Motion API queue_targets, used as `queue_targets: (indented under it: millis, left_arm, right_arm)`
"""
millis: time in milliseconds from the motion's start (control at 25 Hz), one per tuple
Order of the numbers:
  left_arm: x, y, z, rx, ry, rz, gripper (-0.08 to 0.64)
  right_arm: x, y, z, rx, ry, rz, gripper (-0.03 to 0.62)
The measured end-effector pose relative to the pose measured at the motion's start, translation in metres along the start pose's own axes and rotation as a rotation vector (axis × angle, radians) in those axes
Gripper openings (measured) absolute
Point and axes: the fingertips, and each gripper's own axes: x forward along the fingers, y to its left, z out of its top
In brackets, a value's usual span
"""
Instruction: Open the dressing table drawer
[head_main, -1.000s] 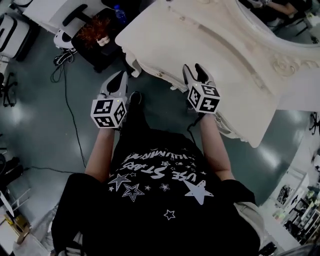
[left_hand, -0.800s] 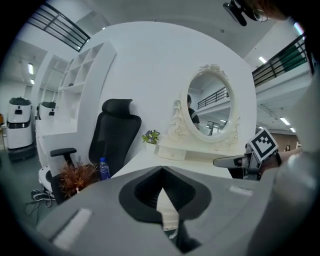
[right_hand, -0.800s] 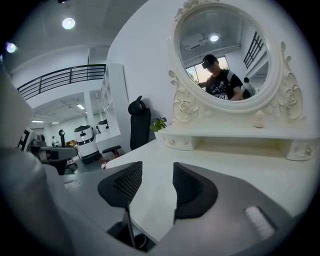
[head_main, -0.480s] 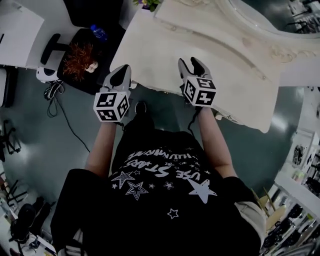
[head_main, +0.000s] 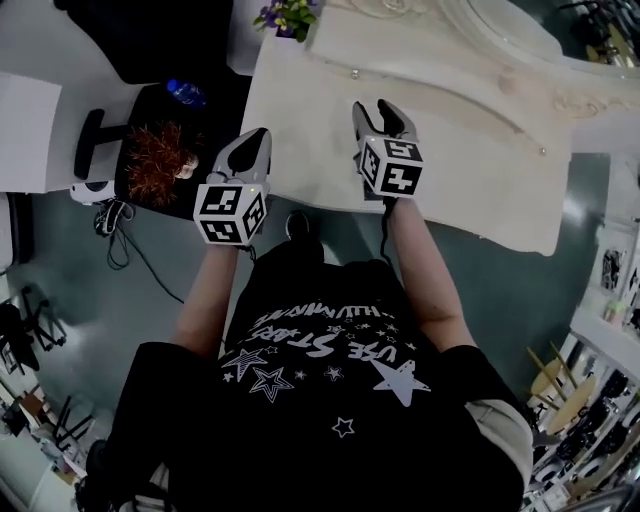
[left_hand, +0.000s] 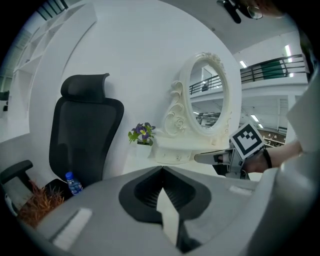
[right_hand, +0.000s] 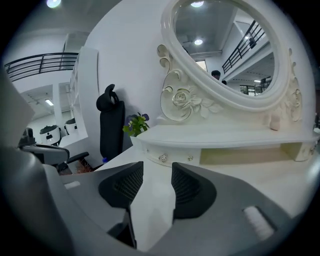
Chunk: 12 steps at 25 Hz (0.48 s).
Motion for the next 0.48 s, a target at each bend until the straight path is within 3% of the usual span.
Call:
queue_targets:
  millis: [480]
  left_arm:
    - [0.030,0.031,-0.006,-0.001,0.047,-0.064,0.002]
  right_arm:
    - [0.062,-0.001,-0.004,0.002,0.038,-0.139,0.189]
